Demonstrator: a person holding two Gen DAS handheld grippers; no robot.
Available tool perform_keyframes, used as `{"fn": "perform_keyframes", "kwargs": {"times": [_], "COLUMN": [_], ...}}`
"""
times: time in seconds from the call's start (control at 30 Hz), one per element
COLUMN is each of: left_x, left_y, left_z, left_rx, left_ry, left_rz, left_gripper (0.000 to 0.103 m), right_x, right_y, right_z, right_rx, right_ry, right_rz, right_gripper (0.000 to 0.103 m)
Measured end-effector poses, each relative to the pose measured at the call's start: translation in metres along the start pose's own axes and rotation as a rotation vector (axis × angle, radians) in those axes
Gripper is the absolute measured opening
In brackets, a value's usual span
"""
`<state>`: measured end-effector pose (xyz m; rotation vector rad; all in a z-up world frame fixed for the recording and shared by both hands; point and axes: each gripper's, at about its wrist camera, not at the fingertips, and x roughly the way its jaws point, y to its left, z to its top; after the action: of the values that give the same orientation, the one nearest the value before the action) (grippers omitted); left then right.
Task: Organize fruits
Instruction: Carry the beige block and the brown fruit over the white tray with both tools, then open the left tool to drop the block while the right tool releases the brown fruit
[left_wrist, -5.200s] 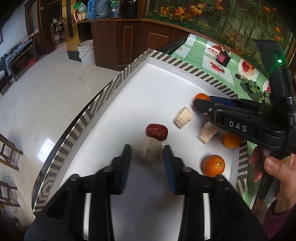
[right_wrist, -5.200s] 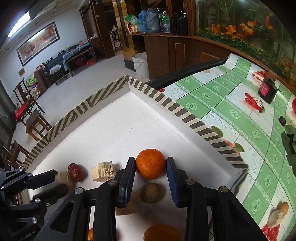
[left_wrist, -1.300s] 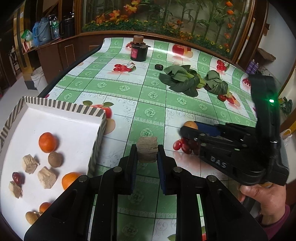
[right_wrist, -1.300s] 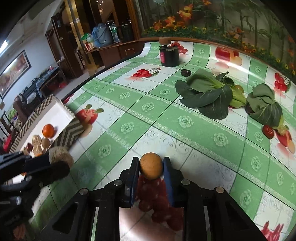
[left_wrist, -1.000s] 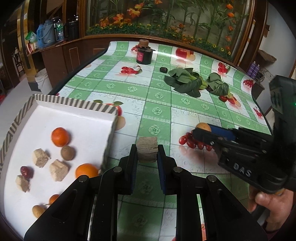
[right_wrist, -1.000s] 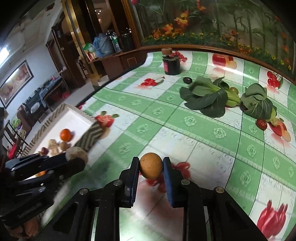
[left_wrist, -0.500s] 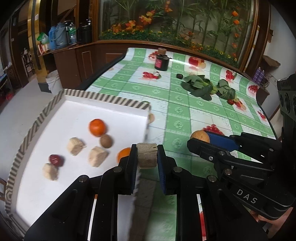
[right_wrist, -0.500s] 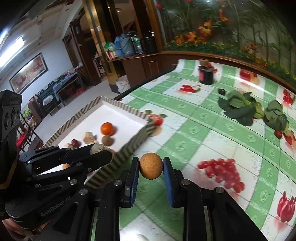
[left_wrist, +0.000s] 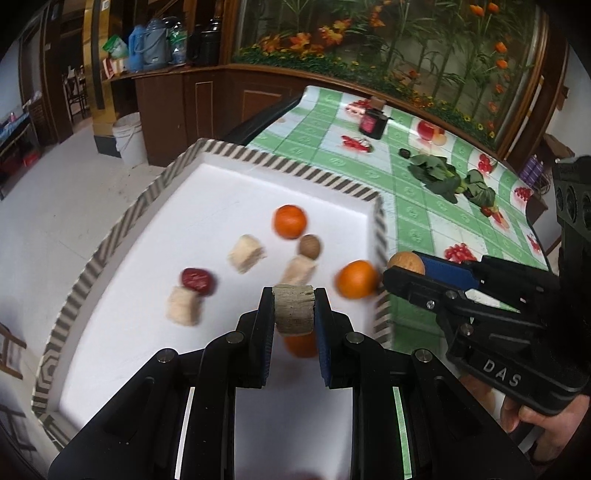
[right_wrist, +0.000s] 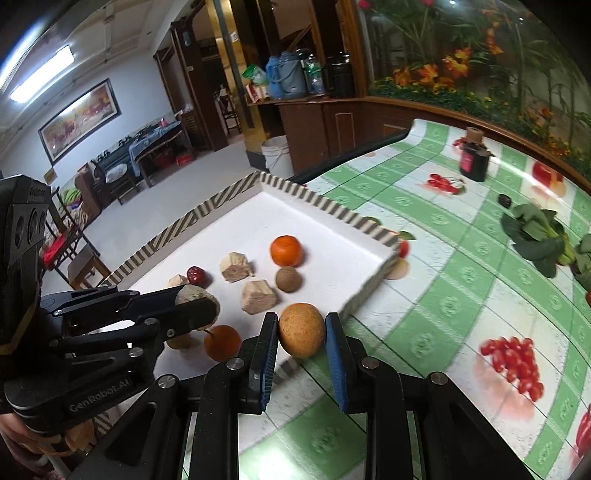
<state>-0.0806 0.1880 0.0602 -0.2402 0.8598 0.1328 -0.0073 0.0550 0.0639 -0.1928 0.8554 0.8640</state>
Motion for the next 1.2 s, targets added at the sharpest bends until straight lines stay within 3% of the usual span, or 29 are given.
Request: {"fn": "perform_keyframes", "kwargs": {"times": [0.5,0.83,0.9,1.0,1.07,1.2], "left_x": [-0.003,0.009,0.012,0.012,0.010,0.005], "left_y": [0.054,0.060,0.061,0.061,0.059,0.055], "left_z": [-0.009,-0.015,-0.016,-0.018,-0.018,-0.018], "left_rx": [-0.062,-0.077,-0.086,-0.092,-0.089,-0.084], "left_ry": [0.028,0.092,0.106,0.105,0.091,0.061], "left_rz": [0.055,0.084,0.090,0.092,0.101,0.121], "left_gripper": [0.020,0.020,0.020,0.030,0.043,0.044], "right_x": [0.043,0.059,0.059,0.056,0.053,0.044], "right_y": [0.029,0.036,0.037,0.038,0.039,0.038], "right_z": [0.010,0.005,0.006,0.004,0.002,0.000], "right_rx": [-0.074,-0.115,-0.125,-0.120,-0.113,-0.094], "right_ry": [0.079,0.104,0.103,0.098,0.092,0.071], "right_rz": [0.040,0.004,-0.006,-0.004,-0.001,0.014], "right_gripper": [0.025,0.025,0.029,0.031,0.031,0.031]}}
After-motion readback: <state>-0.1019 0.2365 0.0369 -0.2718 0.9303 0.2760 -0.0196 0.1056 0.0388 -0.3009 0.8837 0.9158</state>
